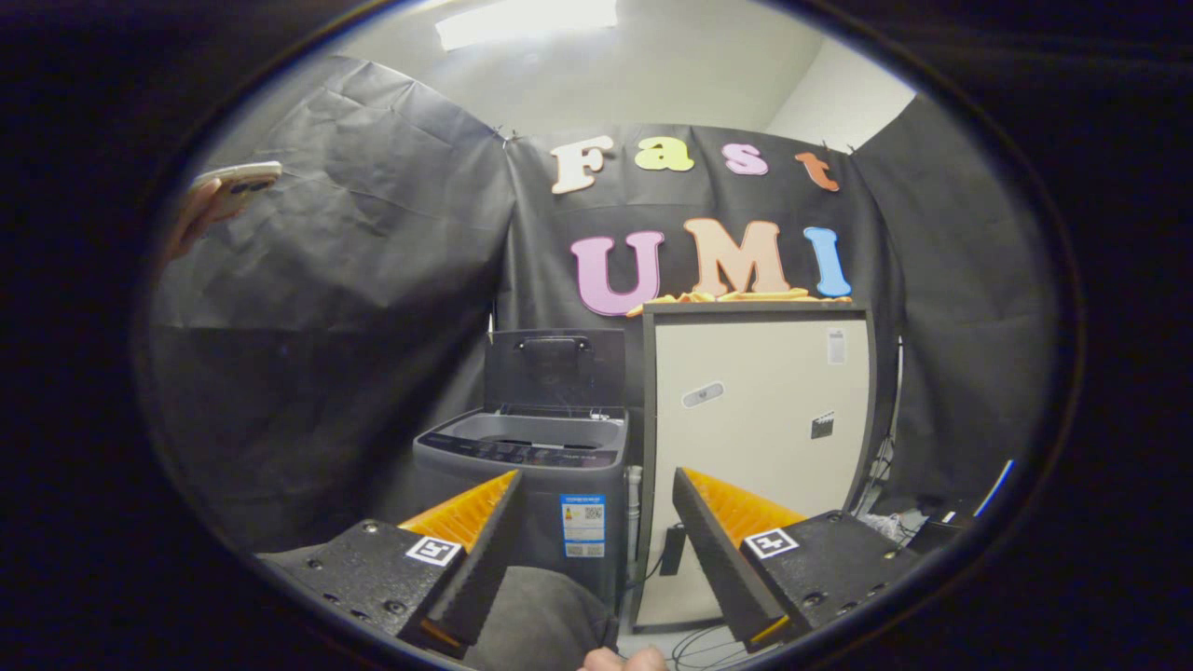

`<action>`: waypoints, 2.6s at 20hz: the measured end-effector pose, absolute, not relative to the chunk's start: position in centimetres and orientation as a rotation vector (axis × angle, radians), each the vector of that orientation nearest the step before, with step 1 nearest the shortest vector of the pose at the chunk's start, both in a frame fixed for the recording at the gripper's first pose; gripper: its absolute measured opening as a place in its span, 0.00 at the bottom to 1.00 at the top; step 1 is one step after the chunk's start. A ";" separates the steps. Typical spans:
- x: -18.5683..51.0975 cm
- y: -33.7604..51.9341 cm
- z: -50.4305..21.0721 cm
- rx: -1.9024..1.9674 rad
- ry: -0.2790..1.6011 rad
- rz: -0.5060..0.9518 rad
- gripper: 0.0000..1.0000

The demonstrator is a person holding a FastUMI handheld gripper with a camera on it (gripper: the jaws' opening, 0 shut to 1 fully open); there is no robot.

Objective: Put the clothes into the washing machine and then close the washing machine lid.

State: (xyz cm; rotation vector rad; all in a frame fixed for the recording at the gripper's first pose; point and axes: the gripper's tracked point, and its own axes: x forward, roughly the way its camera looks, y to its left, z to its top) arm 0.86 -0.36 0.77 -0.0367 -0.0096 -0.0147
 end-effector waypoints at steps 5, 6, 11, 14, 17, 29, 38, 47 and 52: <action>1.9 -0.8 1.9 -0.017 -0.022 -0.025 0.95; 2.1 -1.0 2.1 -0.025 -0.023 -0.030 0.95; 4.1 -1.5 3.6 -0.059 -0.039 -0.033 0.95; 5.4 -1.9 4.5 -0.071 -0.045 -0.039 0.95; 6.7 -2.5 5.1 -0.077 -0.034 -0.054 0.96; 13.7 -6.6 10.0 -0.054 0.034 -0.108 0.97; 20.9 -11.1 15.0 0.022 0.064 -0.163 0.97; 29.2 -17.1 18.0 -0.016 0.128 -0.253 0.94; 34.0 -21.5 19.6 -0.046 0.178 -0.313 0.95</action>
